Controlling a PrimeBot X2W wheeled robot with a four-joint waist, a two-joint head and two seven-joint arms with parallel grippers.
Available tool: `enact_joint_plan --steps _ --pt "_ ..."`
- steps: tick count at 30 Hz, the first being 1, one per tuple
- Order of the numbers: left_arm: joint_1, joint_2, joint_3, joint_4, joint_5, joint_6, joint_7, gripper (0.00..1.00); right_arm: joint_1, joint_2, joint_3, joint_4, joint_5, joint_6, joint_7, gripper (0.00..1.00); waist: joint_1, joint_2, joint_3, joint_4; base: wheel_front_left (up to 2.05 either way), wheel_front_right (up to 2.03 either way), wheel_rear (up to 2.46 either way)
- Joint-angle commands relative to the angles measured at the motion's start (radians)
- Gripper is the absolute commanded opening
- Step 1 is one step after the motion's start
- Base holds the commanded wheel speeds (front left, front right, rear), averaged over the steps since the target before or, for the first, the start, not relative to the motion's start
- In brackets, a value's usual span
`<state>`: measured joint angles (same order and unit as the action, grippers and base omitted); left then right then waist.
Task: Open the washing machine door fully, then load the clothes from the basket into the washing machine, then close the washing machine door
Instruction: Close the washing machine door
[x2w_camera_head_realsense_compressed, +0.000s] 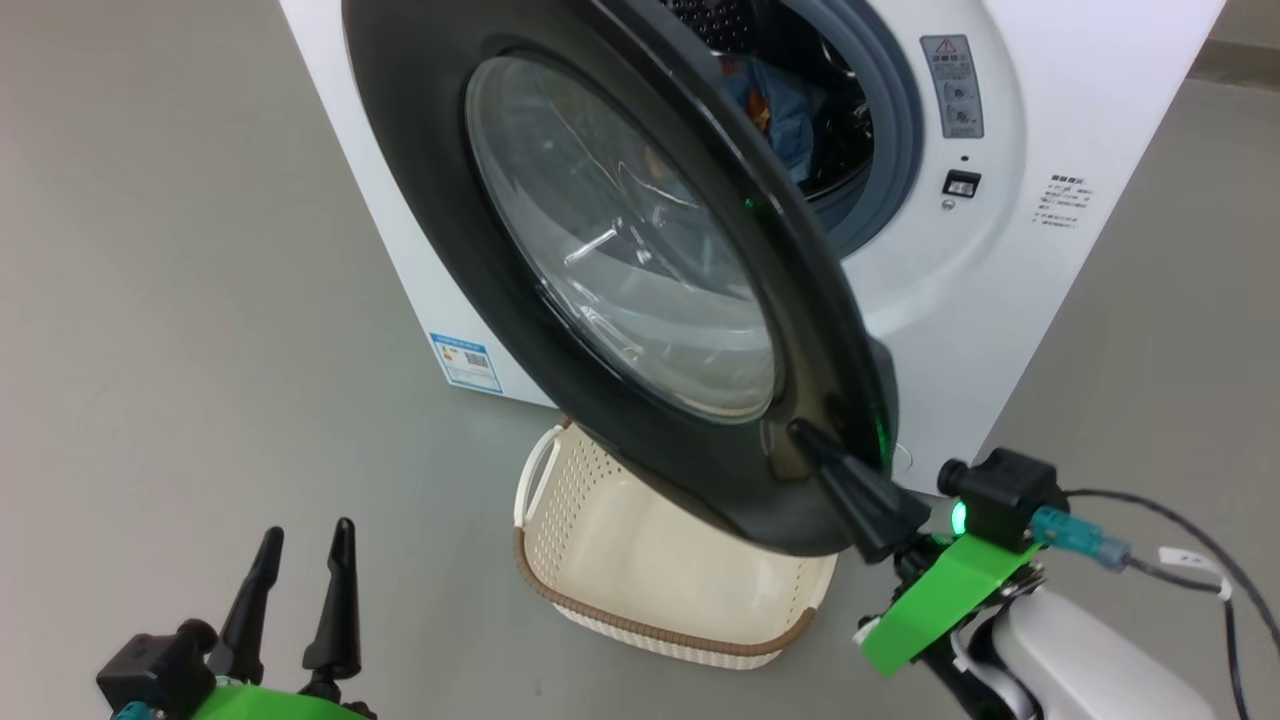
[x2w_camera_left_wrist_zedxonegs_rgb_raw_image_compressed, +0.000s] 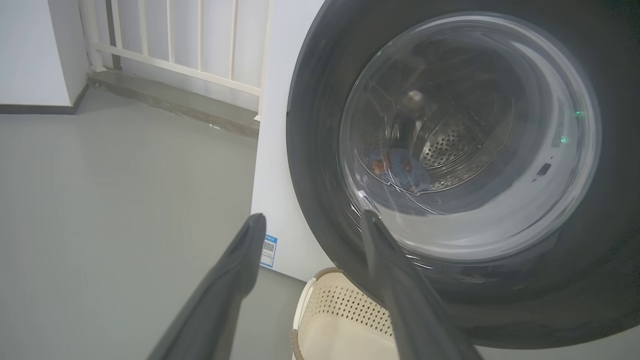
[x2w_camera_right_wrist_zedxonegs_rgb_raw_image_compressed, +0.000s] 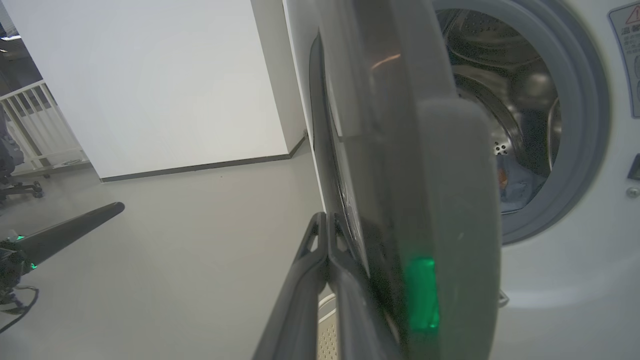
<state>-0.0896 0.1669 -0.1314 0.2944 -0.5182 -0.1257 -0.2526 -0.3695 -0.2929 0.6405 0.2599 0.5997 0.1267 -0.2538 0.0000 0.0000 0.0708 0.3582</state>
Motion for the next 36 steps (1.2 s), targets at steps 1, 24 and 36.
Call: enact_joint_plan --steps 1,24,36 --pt "-0.045 0.016 0.029 -0.026 -0.007 -0.005 -0.009 1.00 -0.037 -0.017 -0.019 -0.011 -0.008 0.004 -0.008 0.00 0.0000 0.0000 0.013 0.003 0.00 0.00 0.00" --pt "-0.148 0.021 0.016 -0.056 -0.024 -0.005 -0.009 1.00 -0.292 -0.127 -0.202 0.024 0.015 0.004 -0.008 0.00 0.0000 0.0000 0.242 -0.001 0.00 0.00 0.00" --pt "-0.232 0.018 0.004 -0.068 -0.025 -0.005 -0.009 1.00 -0.526 -0.191 -0.181 0.120 0.032 0.004 -0.008 0.00 0.0000 0.0000 0.338 0.018 0.00 0.00 0.00"
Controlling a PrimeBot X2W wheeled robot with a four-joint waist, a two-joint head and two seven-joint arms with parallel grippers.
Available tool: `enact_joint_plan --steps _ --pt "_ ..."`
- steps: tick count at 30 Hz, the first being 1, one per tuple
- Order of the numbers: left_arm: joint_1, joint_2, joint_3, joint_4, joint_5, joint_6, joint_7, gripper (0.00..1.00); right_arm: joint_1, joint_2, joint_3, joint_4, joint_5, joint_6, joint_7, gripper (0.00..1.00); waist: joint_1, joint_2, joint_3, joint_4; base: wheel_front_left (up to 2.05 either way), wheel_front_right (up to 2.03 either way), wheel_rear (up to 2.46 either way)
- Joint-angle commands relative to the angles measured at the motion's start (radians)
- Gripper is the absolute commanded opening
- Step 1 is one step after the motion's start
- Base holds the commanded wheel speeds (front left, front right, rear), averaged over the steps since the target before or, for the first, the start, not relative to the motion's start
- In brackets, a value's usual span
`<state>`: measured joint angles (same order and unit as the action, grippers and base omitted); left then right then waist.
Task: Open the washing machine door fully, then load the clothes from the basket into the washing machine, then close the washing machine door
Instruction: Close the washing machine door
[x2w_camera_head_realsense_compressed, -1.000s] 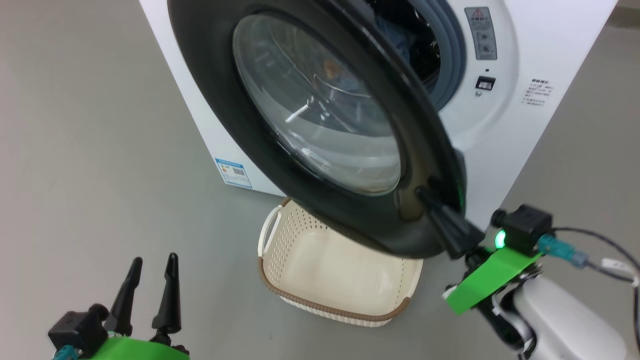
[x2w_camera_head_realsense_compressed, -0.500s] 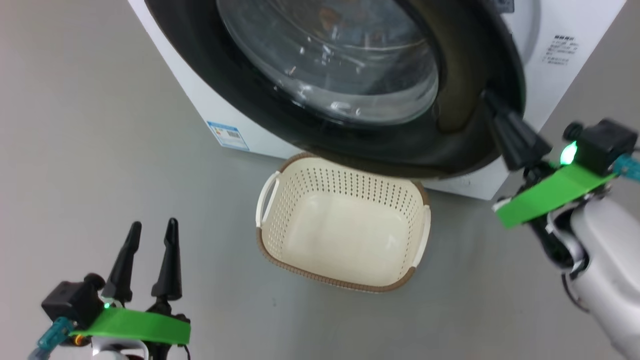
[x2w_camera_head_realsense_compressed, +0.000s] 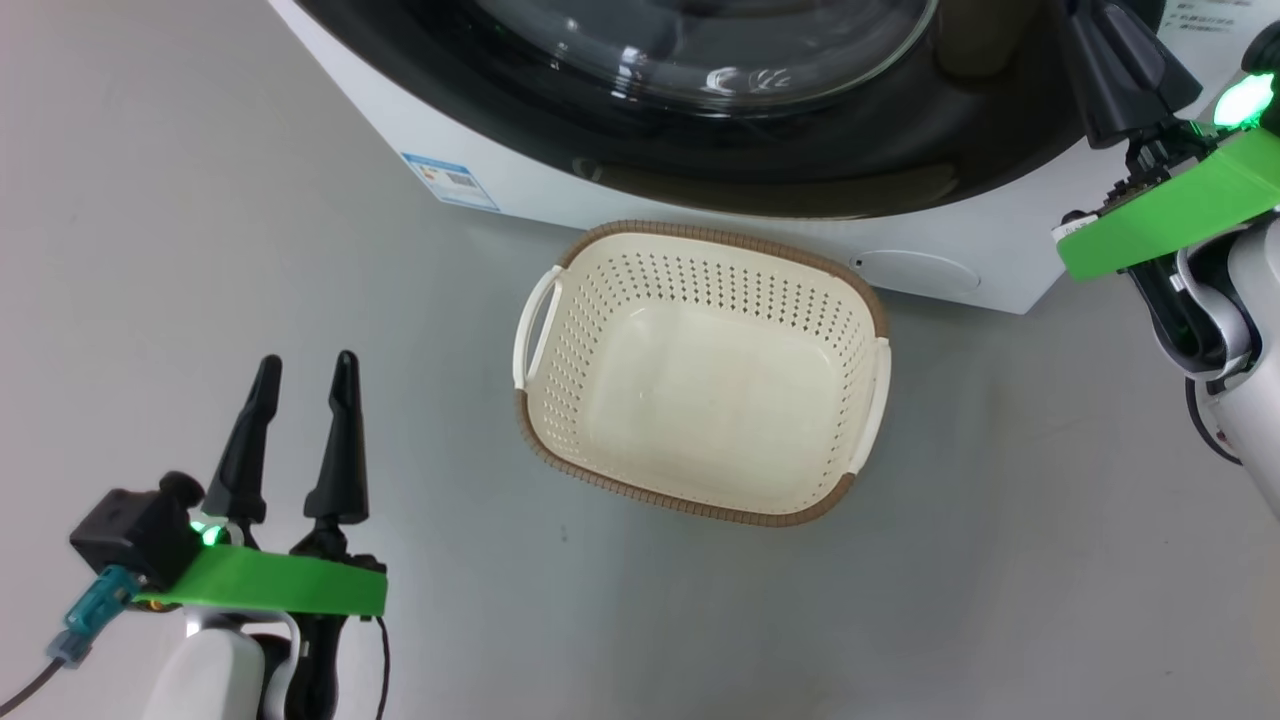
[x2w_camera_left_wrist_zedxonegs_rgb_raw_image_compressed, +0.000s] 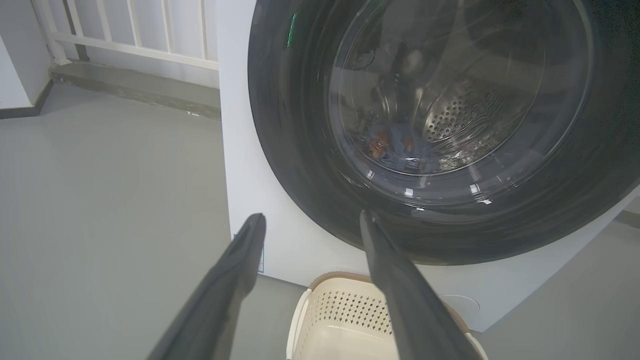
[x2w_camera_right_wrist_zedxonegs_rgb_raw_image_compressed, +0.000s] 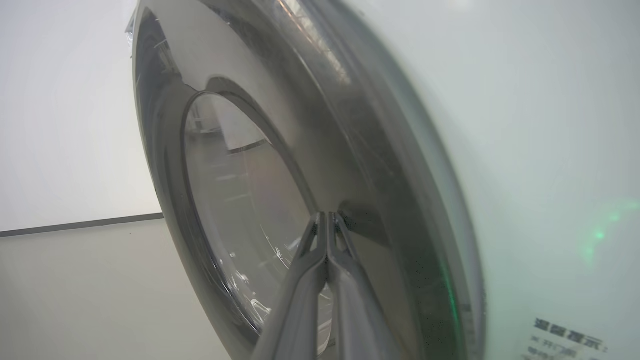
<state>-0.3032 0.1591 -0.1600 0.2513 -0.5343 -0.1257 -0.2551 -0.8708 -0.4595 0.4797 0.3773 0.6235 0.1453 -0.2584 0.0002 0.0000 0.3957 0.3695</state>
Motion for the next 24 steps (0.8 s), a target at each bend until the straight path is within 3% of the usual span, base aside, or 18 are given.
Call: enact_joint_plan --steps 1,17,18,19,20,22,23,24 --pt "-0.022 0.026 0.031 -0.023 -0.010 -0.005 -0.007 1.00 -0.038 -0.027 -0.020 0.010 0.005 -0.015 -0.003 0.00 -0.0002 0.0000 0.015 0.008 0.00 0.00 0.00" --pt "-0.008 0.017 0.026 0.001 -0.012 -0.005 -0.007 1.00 -0.006 0.003 -0.053 0.036 -0.014 -0.015 -0.003 0.00 -0.0002 0.0000 -0.045 0.003 0.00 0.00 0.00" --pt "-0.007 0.018 0.026 0.002 -0.012 -0.005 -0.007 1.00 0.003 0.006 -0.051 0.033 -0.015 -0.015 -0.003 0.18 -0.0002 0.0000 -0.051 0.001 0.00 0.00 0.00" --pt "-0.007 0.019 0.025 0.003 -0.012 -0.005 -0.007 1.00 0.011 0.008 -0.048 0.030 -0.016 -0.015 -0.003 0.25 -0.0002 0.0000 -0.058 -0.001 0.00 0.00 0.00" --pt "-0.005 0.019 0.024 0.004 -0.012 -0.005 -0.007 1.00 0.020 0.010 -0.046 0.027 -0.017 -0.015 -0.003 0.39 -0.0002 0.0000 -0.065 -0.003 0.00 0.00 0.00" --pt "-0.002 0.021 0.025 0.006 -0.011 -0.005 -0.007 1.00 0.040 0.014 -0.042 0.019 -0.017 -0.015 -0.003 0.49 -0.0002 0.0000 -0.081 -0.009 0.00 0.00 0.00" --pt "0.001 0.022 0.025 0.007 -0.011 -0.005 -0.007 1.00 0.050 0.016 -0.039 0.014 -0.016 -0.015 -0.003 0.82 -0.0002 0.0000 -0.090 -0.012 0.00 0.00 0.00" --pt "0.003 0.023 0.026 0.008 -0.011 -0.005 -0.007 1.00 0.061 0.018 -0.037 0.009 -0.015 -0.015 -0.003 1.00 -0.0002 0.0000 -0.099 -0.016 0.00 0.00 0.00"
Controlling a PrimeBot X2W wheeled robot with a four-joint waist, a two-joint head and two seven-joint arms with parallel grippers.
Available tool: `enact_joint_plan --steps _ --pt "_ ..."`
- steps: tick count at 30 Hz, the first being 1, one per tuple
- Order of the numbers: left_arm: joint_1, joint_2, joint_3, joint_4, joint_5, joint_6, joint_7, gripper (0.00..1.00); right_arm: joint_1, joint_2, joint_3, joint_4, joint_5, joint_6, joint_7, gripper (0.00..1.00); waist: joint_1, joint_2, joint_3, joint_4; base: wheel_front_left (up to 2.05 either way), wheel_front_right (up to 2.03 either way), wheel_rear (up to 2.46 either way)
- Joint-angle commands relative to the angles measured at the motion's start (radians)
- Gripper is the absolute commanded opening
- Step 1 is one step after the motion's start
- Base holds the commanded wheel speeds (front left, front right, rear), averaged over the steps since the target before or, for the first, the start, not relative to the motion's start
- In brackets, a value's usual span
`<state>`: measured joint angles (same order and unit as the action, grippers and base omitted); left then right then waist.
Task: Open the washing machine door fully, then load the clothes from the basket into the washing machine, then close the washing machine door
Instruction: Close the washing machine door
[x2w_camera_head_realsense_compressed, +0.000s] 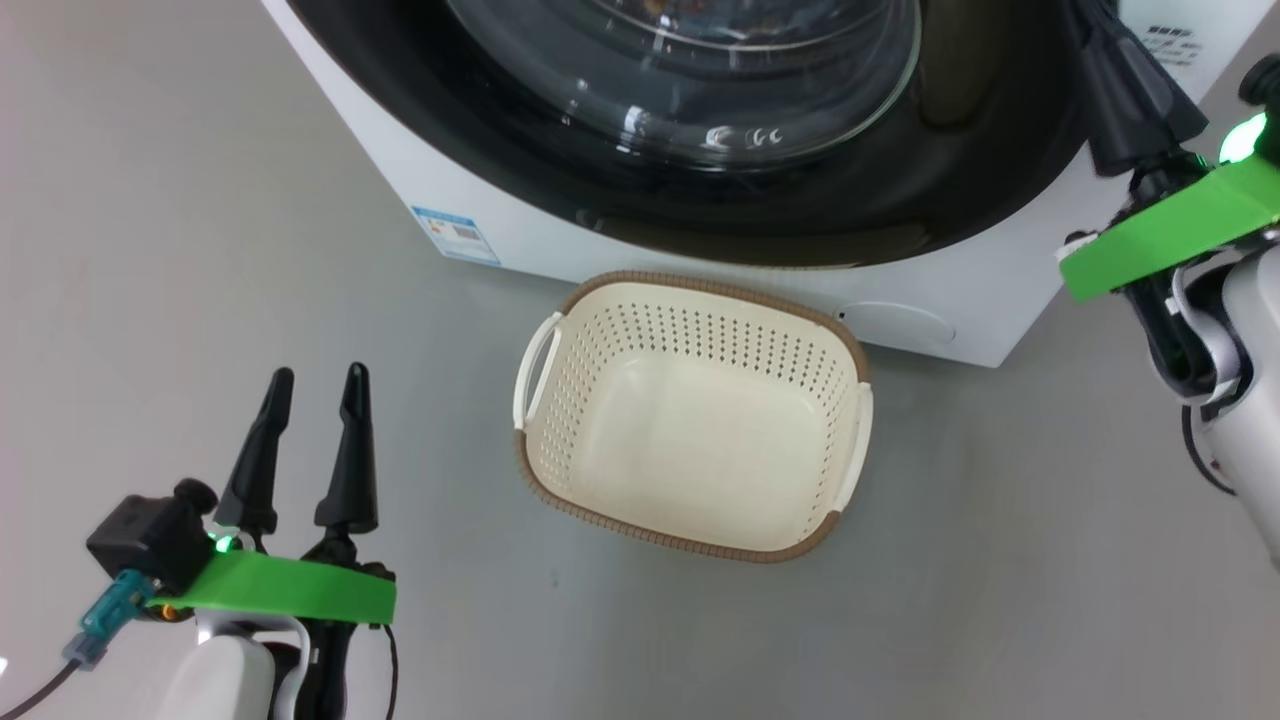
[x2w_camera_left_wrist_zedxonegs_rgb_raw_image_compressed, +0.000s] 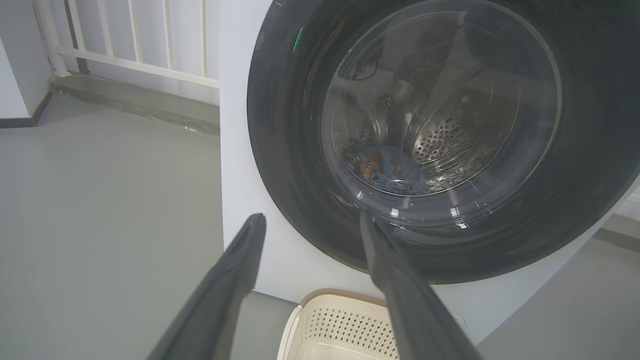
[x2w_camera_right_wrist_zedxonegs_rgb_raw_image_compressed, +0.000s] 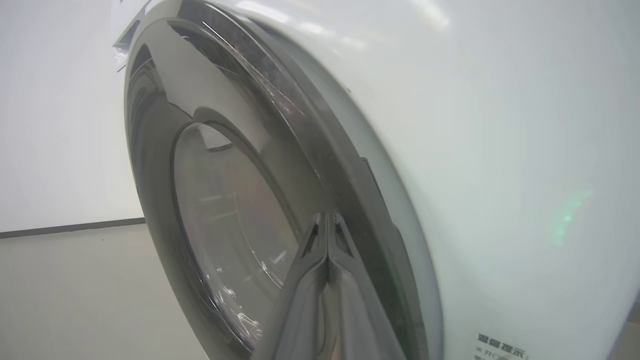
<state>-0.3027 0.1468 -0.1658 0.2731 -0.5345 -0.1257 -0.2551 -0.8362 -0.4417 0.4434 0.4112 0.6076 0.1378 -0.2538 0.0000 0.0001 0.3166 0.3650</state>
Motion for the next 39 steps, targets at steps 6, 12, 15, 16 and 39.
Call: enact_joint_plan --steps 6,12,15,16,39 --pt "0.019 0.044 0.035 -0.007 -0.009 -0.005 -0.007 1.00 0.091 0.016 0.016 -0.066 0.008 -0.007 -0.008 1.00 0.0000 -0.0001 -0.084 -0.054 0.00 0.00 0.00" --pt "0.033 0.061 0.034 -0.001 -0.009 -0.005 -0.007 1.00 0.152 0.028 0.017 -0.113 0.006 -0.007 -0.008 1.00 0.0000 -0.0001 -0.142 -0.120 0.00 0.00 0.00" --pt "0.048 0.070 0.035 0.001 -0.009 -0.005 -0.007 1.00 0.208 0.038 0.009 -0.143 0.002 -0.007 -0.008 1.00 0.0000 -0.0001 -0.180 -0.169 0.00 0.00 0.00" --pt "0.052 0.072 0.037 0.001 -0.009 -0.005 -0.007 1.00 0.223 0.040 0.005 -0.149 0.000 -0.007 -0.008 1.00 0.0000 -0.0001 -0.189 -0.181 0.00 0.00 0.00" --pt "0.142 0.088 0.064 -0.032 -0.018 -0.005 -0.007 1.00 0.524 0.081 -0.133 -0.198 -0.049 -0.007 -0.008 1.00 0.0000 -0.0001 -0.292 -0.406 0.00 0.00 0.00"
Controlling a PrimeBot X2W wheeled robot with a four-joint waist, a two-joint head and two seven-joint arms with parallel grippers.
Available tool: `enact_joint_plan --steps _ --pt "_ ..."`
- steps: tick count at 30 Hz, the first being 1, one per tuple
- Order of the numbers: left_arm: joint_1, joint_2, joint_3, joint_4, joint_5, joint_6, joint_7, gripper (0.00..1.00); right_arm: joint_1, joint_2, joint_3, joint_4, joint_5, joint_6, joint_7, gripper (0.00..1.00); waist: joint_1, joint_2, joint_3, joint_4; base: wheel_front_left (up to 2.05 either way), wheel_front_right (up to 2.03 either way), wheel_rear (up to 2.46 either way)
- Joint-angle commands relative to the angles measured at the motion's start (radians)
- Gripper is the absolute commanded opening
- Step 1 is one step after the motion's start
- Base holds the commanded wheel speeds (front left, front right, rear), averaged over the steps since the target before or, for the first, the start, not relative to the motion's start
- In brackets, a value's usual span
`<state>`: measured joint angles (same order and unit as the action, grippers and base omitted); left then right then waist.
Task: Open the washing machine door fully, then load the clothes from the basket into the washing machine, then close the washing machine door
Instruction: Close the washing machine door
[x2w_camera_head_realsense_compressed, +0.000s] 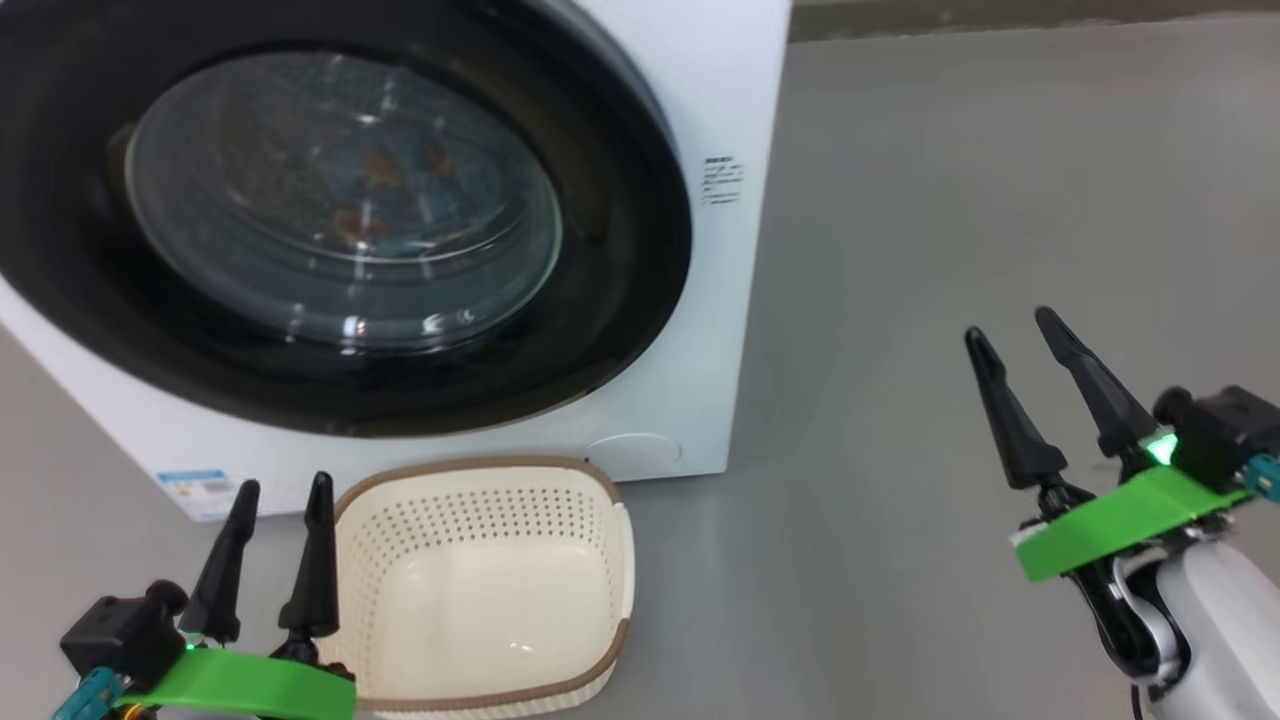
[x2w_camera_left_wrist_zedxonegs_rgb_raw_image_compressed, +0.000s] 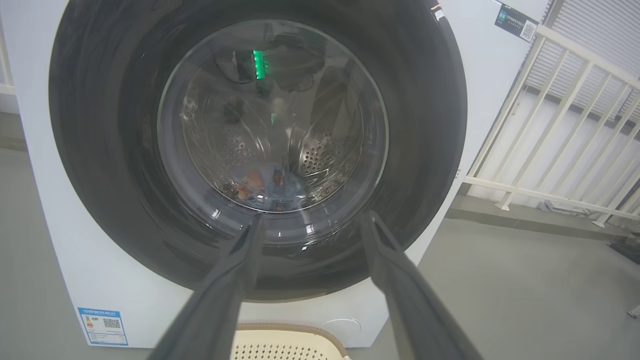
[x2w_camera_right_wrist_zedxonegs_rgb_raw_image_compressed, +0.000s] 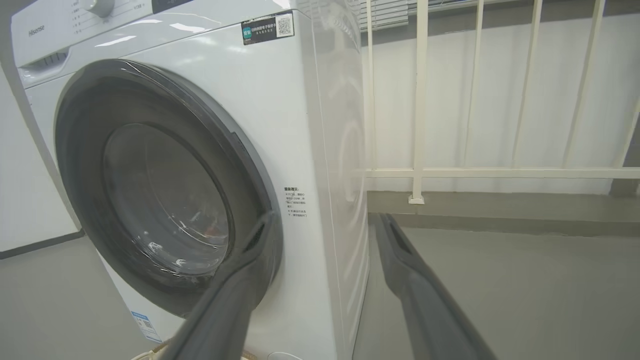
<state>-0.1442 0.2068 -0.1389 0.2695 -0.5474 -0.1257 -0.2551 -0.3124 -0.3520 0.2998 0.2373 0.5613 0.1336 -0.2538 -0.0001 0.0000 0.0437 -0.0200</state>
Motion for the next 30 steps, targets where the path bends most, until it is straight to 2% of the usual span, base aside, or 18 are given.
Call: enact_joint_plan --steps 1,12,30 --pt "-0.013 0.029 0.039 -0.030 -0.006 -0.005 -0.007 1.00 0.013 -0.007 0.000 -0.025 -0.005 -0.003 -0.008 1.00 0.0001 0.0000 -0.022 -0.025 0.00 0.00 0.00" --pt "0.003 0.028 0.044 -0.033 -0.003 -0.005 -0.007 1.00 0.095 0.009 -0.070 -0.033 -0.036 -0.003 -0.008 1.00 0.0001 0.0000 -0.029 -0.044 0.00 0.00 0.00" --pt "-0.002 0.026 0.046 -0.026 0.008 -0.004 -0.007 1.00 0.116 0.035 -0.099 -0.029 -0.060 -0.003 -0.008 1.00 0.0001 0.0000 -0.029 -0.027 0.00 0.00 0.00"
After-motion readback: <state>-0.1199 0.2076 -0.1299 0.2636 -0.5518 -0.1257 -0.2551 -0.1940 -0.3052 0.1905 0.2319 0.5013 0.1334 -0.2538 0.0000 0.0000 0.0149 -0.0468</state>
